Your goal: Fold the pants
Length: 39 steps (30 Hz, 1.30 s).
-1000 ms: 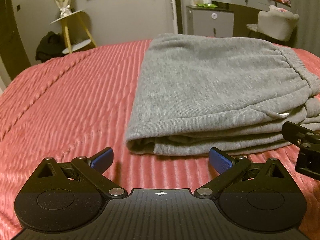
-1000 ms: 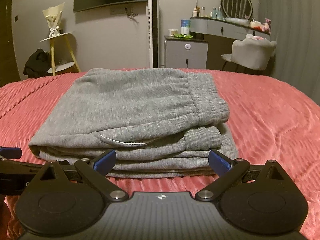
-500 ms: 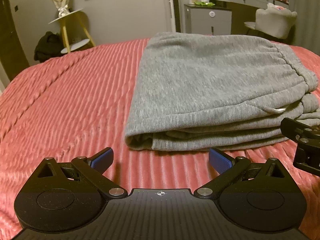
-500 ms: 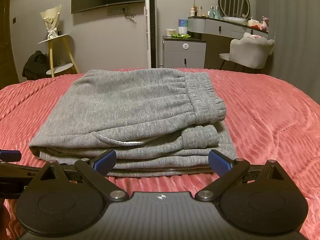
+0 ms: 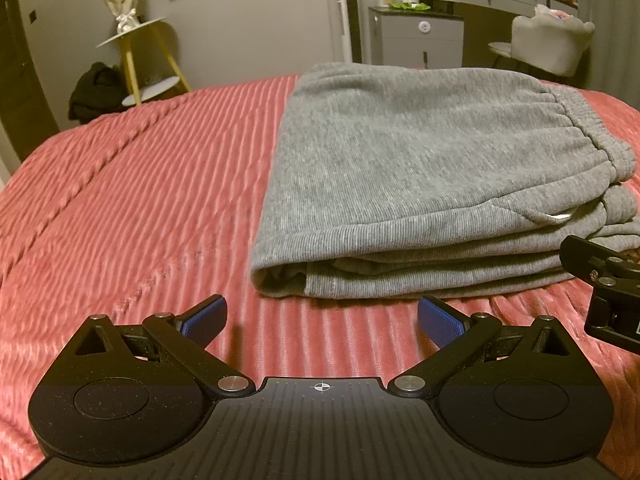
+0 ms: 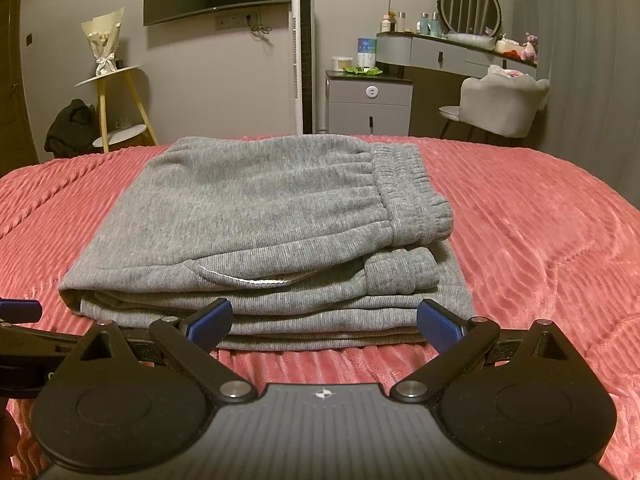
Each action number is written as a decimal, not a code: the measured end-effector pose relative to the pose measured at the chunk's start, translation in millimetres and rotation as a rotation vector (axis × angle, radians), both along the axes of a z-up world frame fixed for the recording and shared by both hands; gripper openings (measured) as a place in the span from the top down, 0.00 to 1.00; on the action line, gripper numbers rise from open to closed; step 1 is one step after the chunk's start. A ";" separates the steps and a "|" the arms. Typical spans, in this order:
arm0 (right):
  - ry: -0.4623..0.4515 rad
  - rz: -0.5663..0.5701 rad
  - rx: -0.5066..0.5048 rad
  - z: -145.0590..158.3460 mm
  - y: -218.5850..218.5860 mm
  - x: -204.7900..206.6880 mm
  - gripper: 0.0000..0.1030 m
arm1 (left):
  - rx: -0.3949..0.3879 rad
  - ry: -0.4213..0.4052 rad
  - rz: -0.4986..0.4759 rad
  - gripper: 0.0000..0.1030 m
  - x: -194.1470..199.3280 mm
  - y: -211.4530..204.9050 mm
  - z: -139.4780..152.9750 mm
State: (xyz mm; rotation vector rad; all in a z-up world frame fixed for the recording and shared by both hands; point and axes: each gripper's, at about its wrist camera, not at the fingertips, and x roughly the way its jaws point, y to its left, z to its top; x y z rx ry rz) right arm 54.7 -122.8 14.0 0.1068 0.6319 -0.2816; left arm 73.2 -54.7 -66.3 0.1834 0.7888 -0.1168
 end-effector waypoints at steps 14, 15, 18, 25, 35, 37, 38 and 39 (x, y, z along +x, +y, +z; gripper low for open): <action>-0.001 0.001 0.005 -0.3 -0.4 0.5 0.04 | 0.005 -0.001 -0.003 0.00 -0.6 -1.9 -1.3; -0.001 0.002 0.006 -0.4 -0.5 0.6 0.04 | 0.005 -0.001 -0.003 0.00 -0.7 -2.0 -1.3; -0.001 0.002 0.004 -0.4 -0.5 0.5 0.04 | 0.005 -0.002 -0.004 0.00 -0.7 -1.9 -1.8; -0.001 0.002 0.005 -0.4 -0.5 0.5 0.04 | 0.004 -0.001 -0.003 0.00 -0.7 -1.7 -1.5; 0.000 0.000 0.004 -0.6 0.5 0.3 0.04 | 0.005 0.001 -0.001 0.00 -0.4 -2.3 -1.9; 0.001 0.000 0.005 -0.7 0.6 0.2 0.04 | 0.008 0.001 0.000 0.00 -0.5 -2.2 -2.2; 0.001 0.000 0.006 -0.8 0.8 -0.1 0.04 | 0.009 0.001 0.000 0.00 -0.4 -2.2 -2.1; 0.001 0.000 0.006 -0.8 0.7 -0.3 0.04 | 0.009 0.002 0.000 0.00 -0.4 -2.1 -2.2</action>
